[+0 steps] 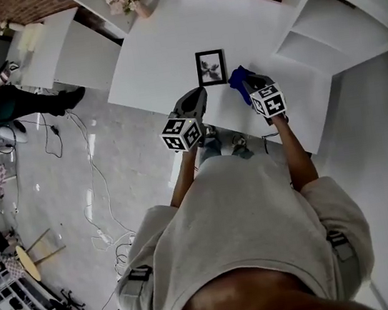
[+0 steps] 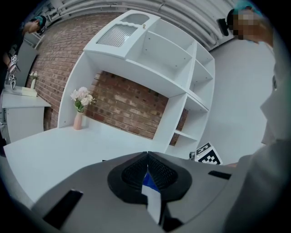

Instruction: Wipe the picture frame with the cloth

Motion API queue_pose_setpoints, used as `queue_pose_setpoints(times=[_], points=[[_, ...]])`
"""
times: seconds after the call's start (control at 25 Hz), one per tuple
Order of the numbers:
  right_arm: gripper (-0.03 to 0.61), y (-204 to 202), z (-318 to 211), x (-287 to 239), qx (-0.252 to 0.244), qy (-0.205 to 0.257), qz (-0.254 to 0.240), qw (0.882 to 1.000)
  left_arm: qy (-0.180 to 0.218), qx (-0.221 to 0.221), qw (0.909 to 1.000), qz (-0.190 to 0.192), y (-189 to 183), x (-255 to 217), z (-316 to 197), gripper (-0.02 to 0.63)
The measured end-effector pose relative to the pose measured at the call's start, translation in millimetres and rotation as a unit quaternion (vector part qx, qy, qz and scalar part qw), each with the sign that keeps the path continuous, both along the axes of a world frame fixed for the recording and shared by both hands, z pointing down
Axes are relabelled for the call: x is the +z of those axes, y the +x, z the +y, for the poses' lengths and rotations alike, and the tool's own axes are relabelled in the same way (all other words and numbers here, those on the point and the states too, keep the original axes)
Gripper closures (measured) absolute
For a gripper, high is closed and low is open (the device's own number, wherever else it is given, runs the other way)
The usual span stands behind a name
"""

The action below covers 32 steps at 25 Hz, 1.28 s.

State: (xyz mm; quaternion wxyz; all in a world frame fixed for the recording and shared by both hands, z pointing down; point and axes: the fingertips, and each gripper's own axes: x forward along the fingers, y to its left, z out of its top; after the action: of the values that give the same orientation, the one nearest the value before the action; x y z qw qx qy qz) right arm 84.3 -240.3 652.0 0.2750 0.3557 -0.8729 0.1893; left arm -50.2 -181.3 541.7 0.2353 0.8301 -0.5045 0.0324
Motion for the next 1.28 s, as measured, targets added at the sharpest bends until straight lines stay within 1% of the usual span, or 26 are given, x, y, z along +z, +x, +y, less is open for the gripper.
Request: queue_pose_setpoints(times=[0.16,0.4,0.56,0.88,1.28], points=[[0.512,1,14,-14,0.013,0.005,-0.037,0.999,0.008,-0.007,0.9999,-0.003,0,-7,6,0.598],[0.512,-8,15,-39,0.003,0.033,-0.054,0.998,0.021,-0.031,0.9992,-0.011,-15,-17,11,0.597],[0.512,-14,8,-68,-0.003,0.060,-0.063,0.996,0.035,-0.045,0.9983,-0.016,-28,-29,10,0.597],[0.512,-19,-19,-128,0.004,0.118,-0.080,0.990,0.060,-0.054,0.9965,-0.022,-49,-54,-15,0.597],[0.512,-37,-37,-168,-0.001,0.154,-0.088,0.984,0.089,-0.051,0.9944,-0.024,-67,-86,-48,0.597]])
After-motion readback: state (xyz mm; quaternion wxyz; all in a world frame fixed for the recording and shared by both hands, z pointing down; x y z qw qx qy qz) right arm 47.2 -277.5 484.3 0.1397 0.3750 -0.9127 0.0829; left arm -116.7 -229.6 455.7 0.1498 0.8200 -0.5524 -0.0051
